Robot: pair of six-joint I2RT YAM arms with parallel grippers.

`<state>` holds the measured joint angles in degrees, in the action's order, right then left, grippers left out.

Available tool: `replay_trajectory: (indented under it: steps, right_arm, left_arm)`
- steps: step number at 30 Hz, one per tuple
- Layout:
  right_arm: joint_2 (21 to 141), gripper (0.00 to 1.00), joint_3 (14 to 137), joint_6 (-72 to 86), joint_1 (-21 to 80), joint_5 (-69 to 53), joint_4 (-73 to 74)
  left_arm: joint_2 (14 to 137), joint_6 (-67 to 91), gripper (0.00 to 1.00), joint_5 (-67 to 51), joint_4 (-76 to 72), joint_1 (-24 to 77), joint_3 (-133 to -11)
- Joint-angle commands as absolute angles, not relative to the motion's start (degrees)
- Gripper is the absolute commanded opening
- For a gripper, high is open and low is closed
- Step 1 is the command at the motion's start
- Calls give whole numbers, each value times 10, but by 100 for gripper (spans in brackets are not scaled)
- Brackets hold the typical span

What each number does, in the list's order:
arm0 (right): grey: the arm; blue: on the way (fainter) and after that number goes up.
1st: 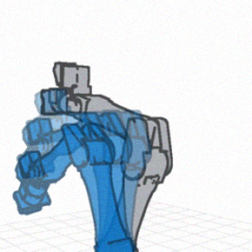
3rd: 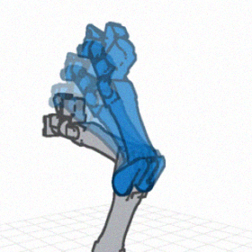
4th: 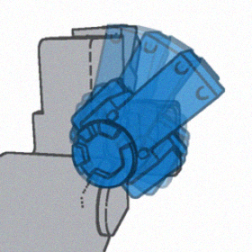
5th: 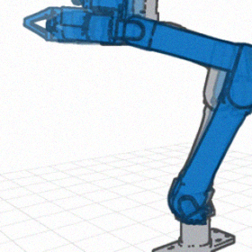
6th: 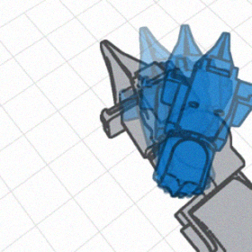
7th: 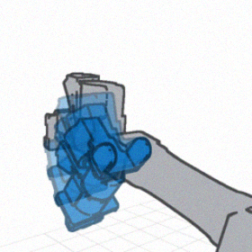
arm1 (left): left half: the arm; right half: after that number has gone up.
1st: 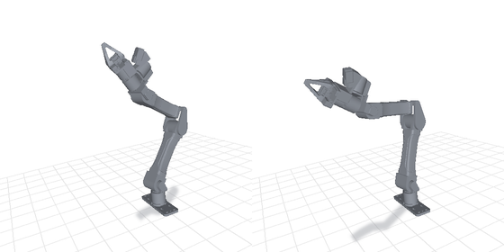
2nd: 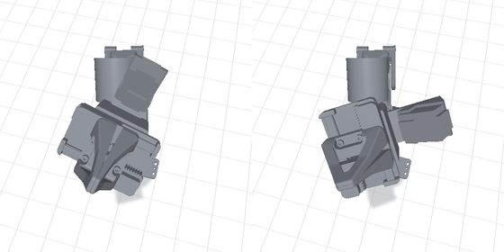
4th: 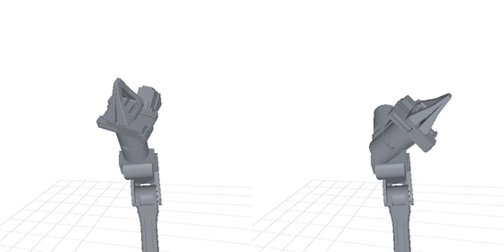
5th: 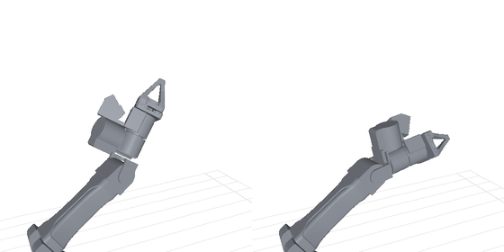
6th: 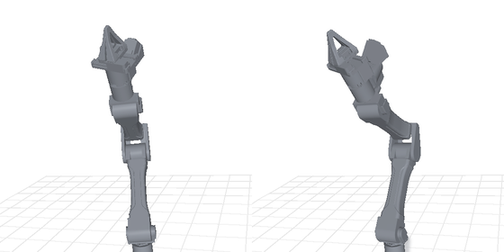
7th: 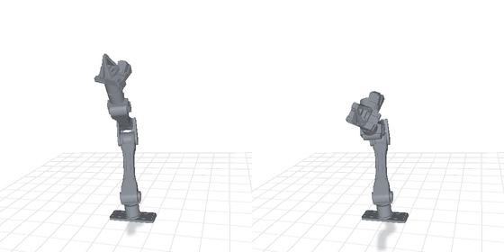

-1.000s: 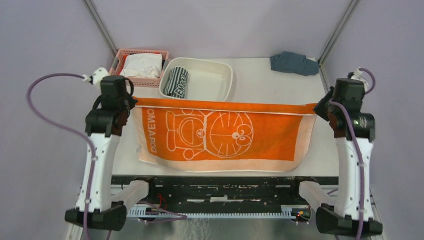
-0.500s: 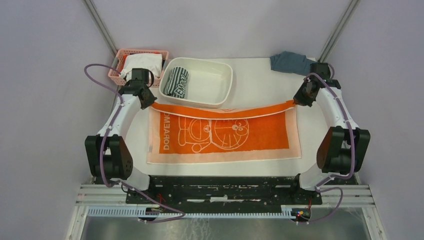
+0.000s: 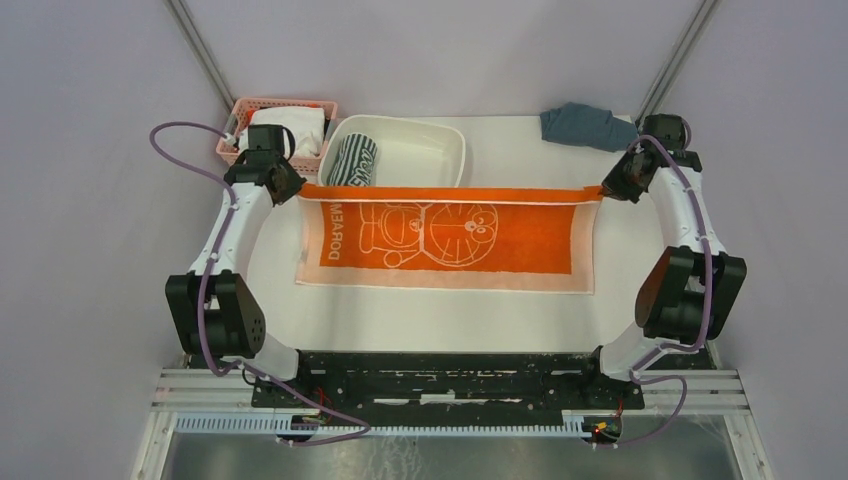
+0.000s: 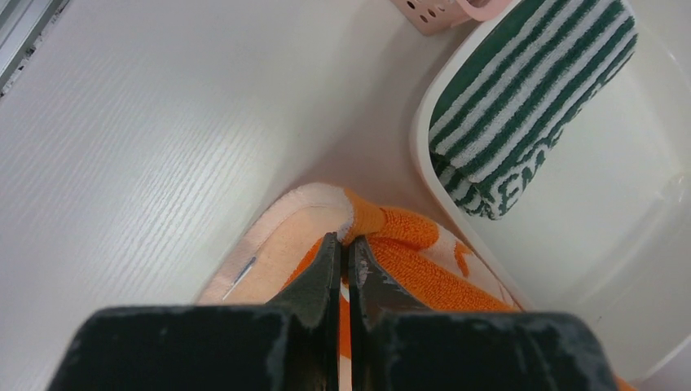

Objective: Roll the towels
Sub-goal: Fold the towel at the center of the board.

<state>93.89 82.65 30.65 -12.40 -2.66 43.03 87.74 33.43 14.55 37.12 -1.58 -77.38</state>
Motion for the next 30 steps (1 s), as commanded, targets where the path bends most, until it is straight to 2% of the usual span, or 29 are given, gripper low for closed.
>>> replay_trajectory:
  steps: [1,14,24,30]
  right_arm:
    - [907,0,834,304,-136,-30,433]
    - [797,2,724,308,-155,9,517]
    - [688,5,566,353,-166,61,553]
    - [728,6,496,381,-180,62,515]
  left_arm:
    - [852,359,3,142,361,-28,-746]
    - [758,357,3,112,407,-47,-624]
    - [721,343,3,118,406,-69,-496]
    - [766,340,3,102,359,-80,-447]
